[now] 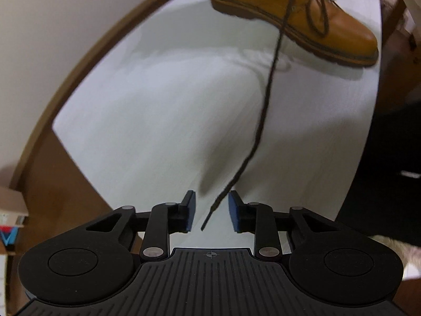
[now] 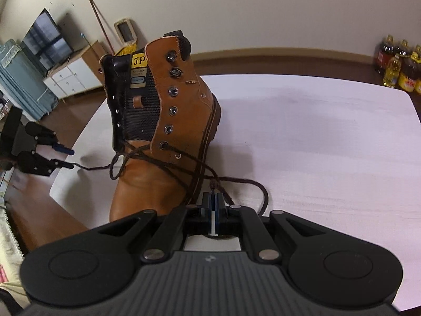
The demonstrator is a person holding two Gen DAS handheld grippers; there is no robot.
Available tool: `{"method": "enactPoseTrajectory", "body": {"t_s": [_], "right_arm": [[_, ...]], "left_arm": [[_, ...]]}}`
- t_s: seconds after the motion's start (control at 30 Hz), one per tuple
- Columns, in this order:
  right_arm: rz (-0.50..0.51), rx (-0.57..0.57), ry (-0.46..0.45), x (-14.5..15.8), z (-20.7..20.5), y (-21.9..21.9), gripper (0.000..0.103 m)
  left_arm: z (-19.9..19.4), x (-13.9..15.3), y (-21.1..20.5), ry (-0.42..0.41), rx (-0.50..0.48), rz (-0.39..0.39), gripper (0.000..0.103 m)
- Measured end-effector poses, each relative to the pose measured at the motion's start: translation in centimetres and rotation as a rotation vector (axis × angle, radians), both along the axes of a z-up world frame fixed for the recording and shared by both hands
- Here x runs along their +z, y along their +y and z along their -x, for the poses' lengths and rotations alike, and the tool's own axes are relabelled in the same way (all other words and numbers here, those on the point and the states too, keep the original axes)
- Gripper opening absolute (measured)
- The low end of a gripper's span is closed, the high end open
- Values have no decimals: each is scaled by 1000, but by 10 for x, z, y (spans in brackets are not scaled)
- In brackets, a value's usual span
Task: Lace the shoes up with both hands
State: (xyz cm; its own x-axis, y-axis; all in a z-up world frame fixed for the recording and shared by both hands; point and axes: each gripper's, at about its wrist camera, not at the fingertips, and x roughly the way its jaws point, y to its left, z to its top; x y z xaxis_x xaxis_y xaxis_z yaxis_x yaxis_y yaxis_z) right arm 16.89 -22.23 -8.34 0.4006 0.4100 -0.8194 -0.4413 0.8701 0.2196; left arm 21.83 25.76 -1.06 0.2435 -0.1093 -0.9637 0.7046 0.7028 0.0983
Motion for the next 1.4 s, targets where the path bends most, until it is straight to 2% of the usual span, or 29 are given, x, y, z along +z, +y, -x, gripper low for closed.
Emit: {"method": "enactPoseTrajectory", "body": {"t_s": [0.27,0.37,0.43,0.57,0.6,0.77,0.9,1.03,1.17,1.4], "right_arm": [[4,-21,38,4,-6,8,3],[1,-84,50,2,0,12,3],[-2,-126,58,1,4,14,3],[-10,-213,73,-1,12,19,3],[-17,-235,74,0,15,19,3],[-66,-354,79,14,44,29,3],[-78,-380,119,15,60,35,3],[-90,-347,162,9,52,35,3],[-101,-301,193,2,38,38,3],[-101,-235,205,-1,26,47,3]], "left_arm": [[-6,-2,6,74,-76,15,20],[-11,-3,6,91,-126,32,14],[-15,-5,5,106,-154,58,3],[-17,-5,4,132,-173,75,2],[-15,-3,5,149,-147,97,2],[7,10,11,272,129,344,2],[44,1,-1,308,266,427,2],[66,-3,-8,265,368,423,2],[80,2,-10,210,421,392,2],[88,-6,-16,208,526,409,3]]}}
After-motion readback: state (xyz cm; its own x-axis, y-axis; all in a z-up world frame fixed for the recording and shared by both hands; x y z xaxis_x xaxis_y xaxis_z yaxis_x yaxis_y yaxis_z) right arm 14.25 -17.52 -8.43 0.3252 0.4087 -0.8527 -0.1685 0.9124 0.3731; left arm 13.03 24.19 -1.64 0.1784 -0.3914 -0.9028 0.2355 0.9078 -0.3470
